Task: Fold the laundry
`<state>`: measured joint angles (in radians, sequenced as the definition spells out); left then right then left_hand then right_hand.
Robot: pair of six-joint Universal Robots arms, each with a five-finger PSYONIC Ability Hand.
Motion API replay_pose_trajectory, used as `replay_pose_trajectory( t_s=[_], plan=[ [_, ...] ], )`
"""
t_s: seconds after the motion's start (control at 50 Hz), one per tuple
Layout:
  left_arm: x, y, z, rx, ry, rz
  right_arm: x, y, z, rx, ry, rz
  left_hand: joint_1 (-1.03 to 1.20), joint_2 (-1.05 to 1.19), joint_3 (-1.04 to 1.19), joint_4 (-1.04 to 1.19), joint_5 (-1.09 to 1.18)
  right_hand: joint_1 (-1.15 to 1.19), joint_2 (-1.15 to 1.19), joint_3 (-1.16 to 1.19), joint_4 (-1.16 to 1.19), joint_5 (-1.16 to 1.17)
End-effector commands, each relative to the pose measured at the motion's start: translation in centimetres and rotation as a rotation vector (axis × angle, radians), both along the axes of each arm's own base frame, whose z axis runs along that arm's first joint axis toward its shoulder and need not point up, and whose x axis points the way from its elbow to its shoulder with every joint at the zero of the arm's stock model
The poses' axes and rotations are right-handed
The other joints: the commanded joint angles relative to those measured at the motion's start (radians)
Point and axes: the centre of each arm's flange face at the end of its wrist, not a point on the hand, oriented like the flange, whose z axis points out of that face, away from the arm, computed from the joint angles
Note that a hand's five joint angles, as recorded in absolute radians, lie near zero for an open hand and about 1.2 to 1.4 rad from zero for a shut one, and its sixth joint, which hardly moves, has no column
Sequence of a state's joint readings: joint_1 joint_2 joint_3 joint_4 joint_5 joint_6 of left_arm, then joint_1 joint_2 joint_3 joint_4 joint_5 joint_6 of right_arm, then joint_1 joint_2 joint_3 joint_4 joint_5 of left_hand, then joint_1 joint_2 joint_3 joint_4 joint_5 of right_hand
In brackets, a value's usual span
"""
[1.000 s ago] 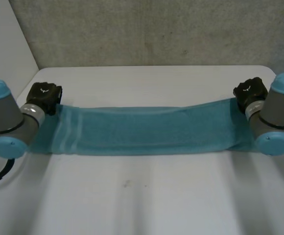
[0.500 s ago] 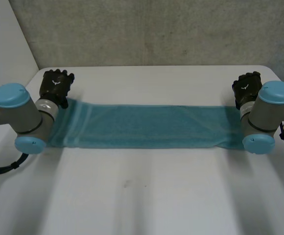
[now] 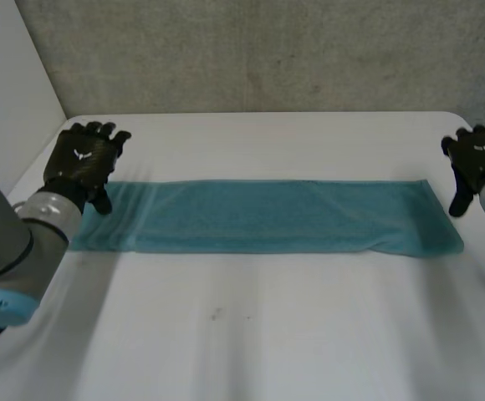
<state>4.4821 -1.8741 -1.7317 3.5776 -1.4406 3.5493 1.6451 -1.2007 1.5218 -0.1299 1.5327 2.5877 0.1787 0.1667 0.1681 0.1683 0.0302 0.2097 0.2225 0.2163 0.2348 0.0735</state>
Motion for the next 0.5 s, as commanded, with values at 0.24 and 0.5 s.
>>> replay_pose_trajectory(
  t_s=[0.24,0.5],
  plan=[
    [0.3,2.7,-1.1,0.149,0.245,0.007,-3.5,-1.5,-7.2,0.200,-0.157,0.082,-0.004,0.008,0.006,0.006,-0.030,0.433,0.420,0.427,0.408,0.395],
    [0.5,2.8,-1.5,0.163,0.244,0.015,-4.2,-2.1,-8.6,0.228,-0.164,0.065,-0.004,0.008,0.006,0.006,-0.030,0.436,0.423,0.429,0.411,0.398]
  ],
)
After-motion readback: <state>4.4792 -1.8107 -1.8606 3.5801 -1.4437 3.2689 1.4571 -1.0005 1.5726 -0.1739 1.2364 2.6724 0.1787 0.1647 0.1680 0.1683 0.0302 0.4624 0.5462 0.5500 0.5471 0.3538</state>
